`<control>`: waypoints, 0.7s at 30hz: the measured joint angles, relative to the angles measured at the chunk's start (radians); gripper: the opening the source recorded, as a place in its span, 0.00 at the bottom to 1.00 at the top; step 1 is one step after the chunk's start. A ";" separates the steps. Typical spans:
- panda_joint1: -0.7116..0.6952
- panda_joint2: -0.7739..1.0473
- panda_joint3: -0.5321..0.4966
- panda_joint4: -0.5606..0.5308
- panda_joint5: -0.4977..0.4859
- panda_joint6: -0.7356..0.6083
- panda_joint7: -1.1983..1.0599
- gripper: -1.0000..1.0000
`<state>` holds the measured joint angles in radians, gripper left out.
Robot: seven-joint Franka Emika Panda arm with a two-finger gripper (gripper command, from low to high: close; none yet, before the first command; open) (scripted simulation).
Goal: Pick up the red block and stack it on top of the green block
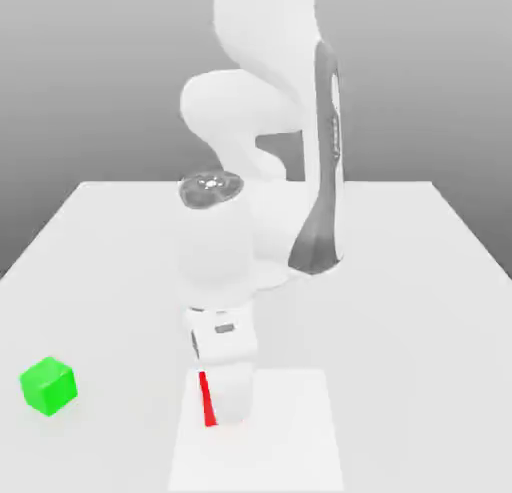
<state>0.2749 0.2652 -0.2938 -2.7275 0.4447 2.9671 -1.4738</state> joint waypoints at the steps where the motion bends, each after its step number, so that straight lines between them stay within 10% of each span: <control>1: 0.000 0.000 0.000 0.000 0.000 -0.001 0.000 0.00; 21: -0.019 -0.236 -0.307 0.016 -0.409 -0.239 0.367 0.00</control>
<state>0.2561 0.0297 -0.6008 -2.7110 0.0361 2.7285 -1.1065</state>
